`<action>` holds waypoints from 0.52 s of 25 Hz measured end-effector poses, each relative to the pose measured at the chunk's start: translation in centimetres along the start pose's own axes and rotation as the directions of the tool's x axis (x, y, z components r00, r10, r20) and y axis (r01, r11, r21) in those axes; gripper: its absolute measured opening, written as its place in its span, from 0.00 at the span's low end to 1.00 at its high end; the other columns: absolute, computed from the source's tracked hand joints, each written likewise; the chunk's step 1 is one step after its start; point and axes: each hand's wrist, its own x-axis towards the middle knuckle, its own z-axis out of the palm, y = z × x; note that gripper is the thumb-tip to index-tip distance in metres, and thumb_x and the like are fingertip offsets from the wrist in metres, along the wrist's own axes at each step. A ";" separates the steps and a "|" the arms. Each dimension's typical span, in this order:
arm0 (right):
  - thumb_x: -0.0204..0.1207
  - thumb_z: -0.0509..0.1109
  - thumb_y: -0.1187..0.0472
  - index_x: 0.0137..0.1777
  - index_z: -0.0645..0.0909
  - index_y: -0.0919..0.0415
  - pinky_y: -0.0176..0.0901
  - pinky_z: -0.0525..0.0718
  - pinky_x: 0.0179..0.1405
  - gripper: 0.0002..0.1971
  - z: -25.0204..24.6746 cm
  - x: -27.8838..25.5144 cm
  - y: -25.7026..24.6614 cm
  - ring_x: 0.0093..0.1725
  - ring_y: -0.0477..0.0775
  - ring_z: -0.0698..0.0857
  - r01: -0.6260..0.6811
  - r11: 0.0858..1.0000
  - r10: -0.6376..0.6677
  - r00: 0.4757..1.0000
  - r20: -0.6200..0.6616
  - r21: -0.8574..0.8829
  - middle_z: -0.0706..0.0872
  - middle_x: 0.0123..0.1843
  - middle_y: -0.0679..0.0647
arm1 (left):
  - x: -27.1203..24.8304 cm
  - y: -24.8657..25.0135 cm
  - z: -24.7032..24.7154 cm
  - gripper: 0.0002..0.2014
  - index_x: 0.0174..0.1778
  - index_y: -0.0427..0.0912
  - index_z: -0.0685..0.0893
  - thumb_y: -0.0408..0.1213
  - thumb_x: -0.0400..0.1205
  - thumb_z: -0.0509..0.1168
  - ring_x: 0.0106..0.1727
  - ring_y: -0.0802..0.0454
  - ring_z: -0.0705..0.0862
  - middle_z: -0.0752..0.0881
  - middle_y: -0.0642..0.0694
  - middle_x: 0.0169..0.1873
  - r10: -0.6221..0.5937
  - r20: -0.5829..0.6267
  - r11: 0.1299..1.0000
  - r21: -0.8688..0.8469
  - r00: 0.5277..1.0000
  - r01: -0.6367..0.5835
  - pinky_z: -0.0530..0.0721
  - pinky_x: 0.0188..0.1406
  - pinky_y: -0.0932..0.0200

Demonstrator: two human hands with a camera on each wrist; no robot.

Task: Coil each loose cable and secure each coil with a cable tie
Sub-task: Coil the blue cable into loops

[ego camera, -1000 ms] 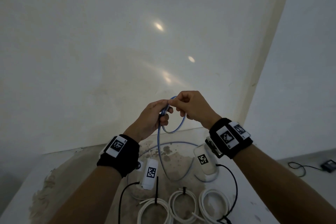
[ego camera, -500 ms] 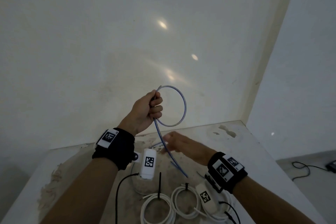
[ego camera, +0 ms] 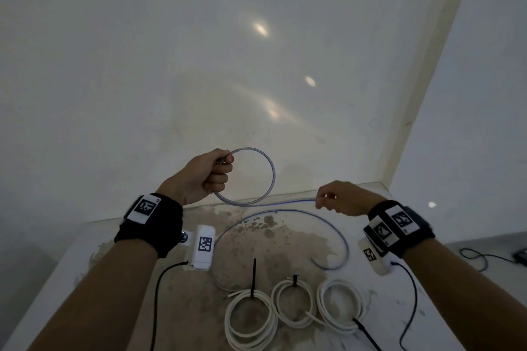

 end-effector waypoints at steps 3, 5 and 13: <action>0.85 0.61 0.42 0.51 0.84 0.56 0.46 0.76 0.48 0.18 -0.8 0.8 -0.7 0.46 0.54 0.81 -0.107 0.980 0.072 0.977 -0.202 -0.169 0.79 0.43 0.46 | 0.2 -0.2 0.7 0.17 0.34 0.45 0.72 0.41 0.89 0.50 0.19 0.59 0.52 0.57 0.54 0.23 -0.008 0.006 0.994 0.111 1.000 0.007 0.49 0.17 0.64; 0.84 0.54 0.34 0.47 0.86 0.55 0.50 0.77 0.52 0.28 -1.0 0.8 -1.0 0.41 0.54 0.80 -0.088 0.996 0.090 0.972 -0.217 0.022 0.79 0.38 0.48 | 0.2 -0.1 1.0 0.17 0.34 0.45 0.71 0.41 0.89 0.50 0.18 0.59 0.52 0.56 0.53 0.24 0.022 -0.016 0.976 0.219 1.000 -0.017 0.50 0.16 0.65; 0.82 0.61 0.36 0.31 0.73 0.57 0.39 0.72 0.36 0.27 0.4 -0.7 1.9 0.30 0.48 0.74 -0.160 0.986 0.161 0.987 0.017 -0.056 0.76 0.30 0.50 | -0.8 0.2 0.3 0.17 0.32 0.44 0.71 0.39 0.88 0.50 0.19 0.56 0.54 0.58 0.51 0.23 0.167 -0.090 0.973 0.174 0.982 -0.150 0.56 0.20 0.60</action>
